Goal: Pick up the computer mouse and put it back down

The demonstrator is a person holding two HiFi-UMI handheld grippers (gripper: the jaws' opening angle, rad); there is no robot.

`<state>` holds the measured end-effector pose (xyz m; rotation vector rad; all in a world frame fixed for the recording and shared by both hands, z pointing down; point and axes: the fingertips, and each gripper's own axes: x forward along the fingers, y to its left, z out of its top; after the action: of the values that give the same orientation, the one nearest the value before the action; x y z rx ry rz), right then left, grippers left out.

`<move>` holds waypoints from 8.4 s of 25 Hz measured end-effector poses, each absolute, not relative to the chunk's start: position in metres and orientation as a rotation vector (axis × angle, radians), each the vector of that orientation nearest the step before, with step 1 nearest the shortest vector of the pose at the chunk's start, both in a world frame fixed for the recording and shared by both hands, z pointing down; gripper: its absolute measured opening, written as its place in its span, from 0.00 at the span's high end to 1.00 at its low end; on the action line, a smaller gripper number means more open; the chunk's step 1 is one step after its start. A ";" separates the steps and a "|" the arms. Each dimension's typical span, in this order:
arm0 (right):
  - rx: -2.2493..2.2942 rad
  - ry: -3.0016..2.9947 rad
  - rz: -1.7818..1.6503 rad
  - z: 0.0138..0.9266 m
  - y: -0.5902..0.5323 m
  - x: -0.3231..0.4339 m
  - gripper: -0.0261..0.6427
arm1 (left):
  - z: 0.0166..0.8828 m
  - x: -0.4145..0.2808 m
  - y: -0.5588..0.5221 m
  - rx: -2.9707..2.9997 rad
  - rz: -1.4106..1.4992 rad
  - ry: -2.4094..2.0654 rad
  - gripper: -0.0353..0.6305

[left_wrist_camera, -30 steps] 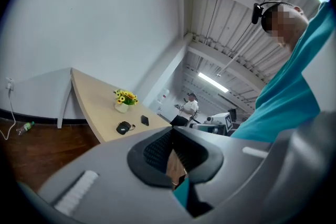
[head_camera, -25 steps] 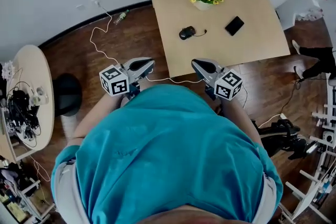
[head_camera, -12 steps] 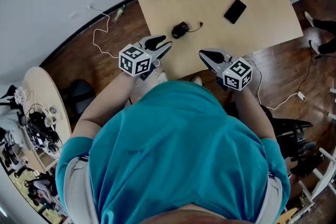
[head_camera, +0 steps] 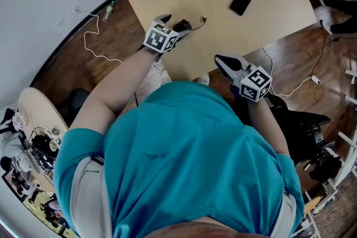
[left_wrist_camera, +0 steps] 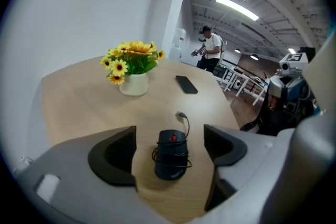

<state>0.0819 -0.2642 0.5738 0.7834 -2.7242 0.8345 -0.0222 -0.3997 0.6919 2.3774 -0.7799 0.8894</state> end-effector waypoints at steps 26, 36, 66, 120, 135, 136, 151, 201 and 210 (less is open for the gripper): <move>0.834 -2.702 0.909 0.594 -0.278 0.127 0.96 | 0.773 0.015 -0.405 2.279 1.245 -0.741 0.48; 0.831 -2.725 0.892 0.589 -0.280 0.129 0.96 | 0.722 0.015 -0.415 2.309 1.106 -0.802 0.49; 0.512 -2.910 0.645 0.543 -0.254 0.106 0.96 | 0.584 -0.029 -0.304 2.280 0.699 -1.083 0.49; 0.785 -2.836 0.603 0.515 -0.269 0.114 0.96 | 0.444 -0.007 -0.394 2.661 0.220 -0.851 0.49; 0.914 -2.706 0.734 0.546 -0.254 0.151 0.96 | 0.611 0.044 -0.425 2.494 0.645 -0.702 0.49; 0.914 -2.699 0.742 0.549 -0.253 0.151 0.96 | 0.628 0.045 -0.424 2.471 0.686 -0.692 0.49; 0.955 -2.626 0.835 0.569 -0.239 0.172 0.96 | 0.753 0.030 -0.428 2.272 1.147 -0.714 0.49; 0.622 -2.900 0.586 0.510 -0.209 0.050 0.96 | 0.508 -0.115 -0.179 2.550 0.061 -0.903 0.94; 0.704 -2.795 0.703 0.523 -0.075 -0.068 0.96 | 0.511 -0.223 -0.084 2.612 0.024 -0.721 0.94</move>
<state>-0.0675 -0.0749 0.5235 0.7040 -2.7951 0.7027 -0.2225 -0.0844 0.5109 2.6121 -0.7209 0.0238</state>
